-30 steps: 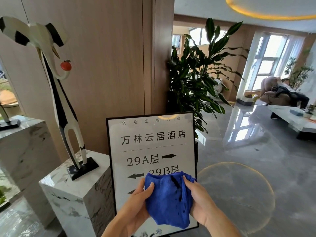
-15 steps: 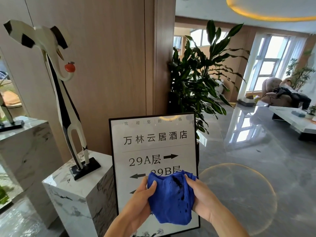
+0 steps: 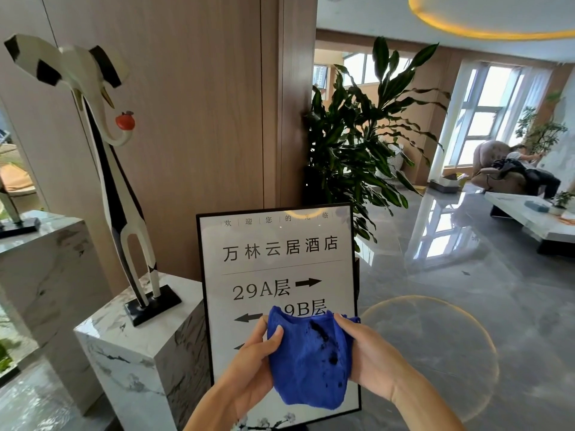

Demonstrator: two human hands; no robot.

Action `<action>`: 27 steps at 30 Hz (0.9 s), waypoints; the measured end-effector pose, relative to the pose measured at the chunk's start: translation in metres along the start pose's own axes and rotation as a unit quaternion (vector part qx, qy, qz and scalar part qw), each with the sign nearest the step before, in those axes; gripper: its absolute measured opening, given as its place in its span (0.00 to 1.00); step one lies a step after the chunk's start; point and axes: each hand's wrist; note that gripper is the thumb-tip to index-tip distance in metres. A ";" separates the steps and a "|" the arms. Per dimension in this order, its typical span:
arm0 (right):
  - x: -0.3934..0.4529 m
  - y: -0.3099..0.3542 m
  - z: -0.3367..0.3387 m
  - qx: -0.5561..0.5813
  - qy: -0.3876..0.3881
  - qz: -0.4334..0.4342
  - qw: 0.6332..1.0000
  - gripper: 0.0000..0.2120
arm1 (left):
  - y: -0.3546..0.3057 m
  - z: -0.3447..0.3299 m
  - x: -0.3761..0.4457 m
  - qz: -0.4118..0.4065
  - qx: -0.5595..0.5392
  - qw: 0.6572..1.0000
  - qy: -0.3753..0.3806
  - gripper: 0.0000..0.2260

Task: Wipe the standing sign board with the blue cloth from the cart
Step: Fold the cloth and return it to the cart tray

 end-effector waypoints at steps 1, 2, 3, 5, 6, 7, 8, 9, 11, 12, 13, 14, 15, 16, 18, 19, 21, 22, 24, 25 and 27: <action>-0.001 0.000 0.001 -0.008 0.013 0.010 1.000 0.21 | 0.000 0.001 0.000 -0.002 0.002 1.000 -0.005 0.13; -0.003 0.001 0.001 -0.017 0.029 0.022 0.999 0.20 | -0.001 0.002 -0.001 -0.006 0.005 1.000 -0.012 0.13; -0.004 0.001 0.002 -0.030 0.044 0.035 0.998 0.20 | -0.001 0.003 -0.001 -0.012 0.010 1.000 -0.020 0.13; -0.008 0.001 0.004 -0.061 0.066 0.058 0.994 0.20 | -0.001 0.003 -0.002 -0.023 0.028 0.999 -0.039 0.12; -0.008 0.001 0.006 -0.072 0.067 0.063 0.993 0.21 | -0.001 0.002 -0.003 -0.028 0.038 0.998 -0.048 0.11; -0.009 0.000 0.009 -0.078 0.060 0.063 0.993 0.23 | -0.001 0.002 -0.004 -0.031 0.050 0.997 -0.058 0.10; -0.008 -0.002 0.013 -0.078 0.048 0.060 0.994 0.26 | -0.001 0.002 -0.004 -0.036 0.066 0.995 -0.071 0.10; -0.007 -0.004 0.017 -0.073 0.035 0.057 0.995 0.29 | -0.001 0.001 -0.004 -0.042 0.082 0.992 -0.082 0.10; -0.007 -0.006 0.022 -0.051 0.012 0.052 0.997 0.36 | -0.001 0.002 -0.003 -0.056 0.110 0.988 -0.095 0.10; -0.008 -0.007 0.024 -0.042 0.003 0.052 0.998 0.39 | -0.001 0.002 -0.003 -0.064 0.124 0.985 -0.098 0.09; -0.009 -0.007 0.024 -0.043 0.005 0.056 0.998 0.42 | -0.002 0.001 -0.004 -0.073 0.138 0.983 -0.101 0.09; -0.011 -0.005 0.024 -0.055 0.014 0.064 0.996 0.42 | -0.002 0.001 -0.004 -0.082 0.148 0.980 -0.104 0.09; -0.013 -0.004 0.022 -0.081 0.021 0.072 0.994 0.39 | -0.002 0.000 -0.005 -0.091 0.154 0.978 -0.104 0.10; -0.015 -0.002 0.021 -0.117 0.021 0.079 0.990 0.35 | -0.004 -0.001 -0.005 -0.098 0.159 0.977 -0.102 0.13; -0.018 0.000 0.018 -0.192 -0.008 0.090 0.977 0.25 | -0.007 0.001 -0.005 -0.107 0.170 0.976 -0.088 0.19; -0.018 0.001 0.017 -0.218 -0.029 0.095 0.971 0.22 | -0.008 0.001 -0.005 -0.107 0.184 0.974 -0.075 0.20; -0.018 0.001 0.016 -0.257 -0.066 0.103 0.959 0.20 | -0.010 0.002 -0.005 -0.104 0.235 0.965 -0.046 0.18; -0.018 0.001 0.016 -0.272 -0.081 0.107 0.953 0.21 | -0.010 0.001 -0.005 -0.106 0.265 0.958 -0.038 0.17; -0.018 0.001 0.017 -0.293 -0.100 0.115 0.944 0.21 | -0.011 0.000 -0.005 -0.105 0.311 0.944 -0.031 0.16; -0.018 0.001 0.018 -0.307 -0.106 0.120 0.938 0.21 | -0.011 -0.001 -0.005 -0.104 0.332 0.937 -0.032 0.17; -0.017 0.001 0.019 -0.340 -0.116 0.126 0.925 0.22 | -0.012 -0.003 -0.005 -0.107 0.382 0.917 -0.049 0.20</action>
Point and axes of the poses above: each hand's wrist, its own x-axis towards the middle knuckle, its own z-axis out of the back of the hand, y = z × x, and after that the axes turned 14 degrees about -x, right-handed
